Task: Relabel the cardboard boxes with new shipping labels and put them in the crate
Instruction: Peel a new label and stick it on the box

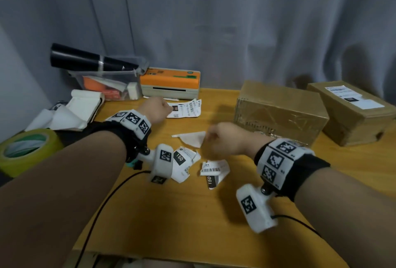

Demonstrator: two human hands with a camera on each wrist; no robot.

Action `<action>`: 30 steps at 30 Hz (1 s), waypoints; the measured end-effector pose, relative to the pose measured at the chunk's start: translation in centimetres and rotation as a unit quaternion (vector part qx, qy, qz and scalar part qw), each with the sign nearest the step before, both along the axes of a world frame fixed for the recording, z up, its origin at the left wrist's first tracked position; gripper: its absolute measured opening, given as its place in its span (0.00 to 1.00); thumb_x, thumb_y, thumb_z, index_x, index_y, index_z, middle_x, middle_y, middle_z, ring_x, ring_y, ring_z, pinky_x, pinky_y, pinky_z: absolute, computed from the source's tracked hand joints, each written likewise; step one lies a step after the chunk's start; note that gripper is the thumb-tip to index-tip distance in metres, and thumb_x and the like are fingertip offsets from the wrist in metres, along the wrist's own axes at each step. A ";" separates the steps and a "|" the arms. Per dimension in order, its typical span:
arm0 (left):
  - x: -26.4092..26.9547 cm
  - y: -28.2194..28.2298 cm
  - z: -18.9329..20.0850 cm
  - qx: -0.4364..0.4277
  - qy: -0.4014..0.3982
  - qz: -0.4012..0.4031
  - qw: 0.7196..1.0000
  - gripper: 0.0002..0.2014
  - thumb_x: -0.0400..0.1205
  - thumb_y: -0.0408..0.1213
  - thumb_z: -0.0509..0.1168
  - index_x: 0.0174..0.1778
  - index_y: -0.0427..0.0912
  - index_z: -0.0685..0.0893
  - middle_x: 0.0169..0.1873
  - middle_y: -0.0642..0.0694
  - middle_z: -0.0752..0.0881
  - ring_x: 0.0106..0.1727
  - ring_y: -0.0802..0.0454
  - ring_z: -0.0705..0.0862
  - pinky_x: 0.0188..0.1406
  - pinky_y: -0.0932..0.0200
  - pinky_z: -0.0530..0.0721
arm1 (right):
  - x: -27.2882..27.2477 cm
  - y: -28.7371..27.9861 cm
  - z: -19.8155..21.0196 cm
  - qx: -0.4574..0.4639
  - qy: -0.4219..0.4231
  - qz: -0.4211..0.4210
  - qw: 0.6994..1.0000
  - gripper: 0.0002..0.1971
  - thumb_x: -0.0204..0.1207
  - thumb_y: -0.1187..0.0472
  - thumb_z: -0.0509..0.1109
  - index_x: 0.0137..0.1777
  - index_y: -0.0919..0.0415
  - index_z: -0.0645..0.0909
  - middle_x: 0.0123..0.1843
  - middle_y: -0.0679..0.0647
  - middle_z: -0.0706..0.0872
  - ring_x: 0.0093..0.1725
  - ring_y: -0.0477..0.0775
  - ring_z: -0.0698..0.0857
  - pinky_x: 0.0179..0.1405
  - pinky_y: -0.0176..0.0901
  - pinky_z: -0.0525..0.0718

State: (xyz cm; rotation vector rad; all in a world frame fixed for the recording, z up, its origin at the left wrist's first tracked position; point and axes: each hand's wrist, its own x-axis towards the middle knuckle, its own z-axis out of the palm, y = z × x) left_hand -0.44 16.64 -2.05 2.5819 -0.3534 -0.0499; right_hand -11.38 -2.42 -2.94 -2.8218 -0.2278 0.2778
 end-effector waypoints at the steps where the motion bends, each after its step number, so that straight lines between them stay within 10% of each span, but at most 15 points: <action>1: 0.6 0.1 0.0 0.004 0.000 0.009 1.000 0.09 0.83 0.41 0.61 0.44 0.40 0.82 0.44 0.42 0.83 0.47 0.45 0.80 0.52 0.53 0.77 | 0.6 0.3 0.7 0.039 -0.022 -0.015 0.999 0.12 0.77 0.62 0.66 0.59 0.59 0.81 0.54 0.52 0.82 0.54 0.52 0.80 0.49 0.39 0.77; 8: 3.5 -0.1 -1.7 0.039 0.007 0.060 0.997 0.18 0.83 0.43 0.63 0.59 0.31 0.81 0.57 0.35 0.84 0.57 0.39 0.82 0.52 0.51 0.77 | 7.2 1.9 2.6 0.147 -0.116 -0.094 0.978 0.08 0.78 0.63 0.64 0.52 0.58 0.82 0.53 0.53 0.82 0.52 0.53 0.80 0.50 0.43 0.80; 17: 7.6 -2.0 -4.5 0.116 0.074 0.086 0.987 0.26 0.80 0.56 0.63 0.54 0.31 0.80 0.39 0.41 0.82 0.42 0.44 0.77 0.34 0.57 0.73 | 13.4 1.5 0.8 0.147 -0.084 -0.152 0.974 0.07 0.78 0.64 0.62 0.50 0.60 0.81 0.50 0.56 0.85 0.47 0.55 0.82 0.40 0.44 0.81; 21: 9.1 -2.8 -4.9 0.119 0.086 0.103 0.984 0.24 0.80 0.52 0.66 0.55 0.30 0.81 0.31 0.43 0.78 0.46 0.42 0.82 0.41 0.55 0.76 | 15.0 0.1 0.1 0.153 -0.062 -0.178 0.970 0.05 0.79 0.64 0.62 0.48 0.61 0.79 0.52 0.58 0.86 0.45 0.55 0.81 0.31 0.39 0.75; 27: 10.4 -2.2 -5.7 0.045 0.030 0.120 0.991 0.29 0.81 0.50 0.64 0.60 0.22 0.78 0.63 0.28 0.81 0.62 0.34 0.80 0.56 0.46 0.79 | 15.9 -1.0 -1.1 0.166 -0.032 -0.234 0.957 0.17 0.81 0.59 0.65 0.63 0.70 0.78 0.60 0.62 0.84 0.58 0.60 0.83 0.52 0.47 0.81; 30: 10.5 -2.4 -5.7 0.037 0.027 0.074 0.996 0.27 0.82 0.48 0.64 0.67 0.28 0.76 0.68 0.34 0.77 0.69 0.39 0.76 0.66 0.49 0.75 | 16.6 -0.9 -2.3 0.171 -0.013 -0.258 0.951 0.16 0.79 0.51 0.67 0.49 0.67 0.80 0.43 0.57 0.83 0.42 0.54 0.82 0.33 0.41 0.78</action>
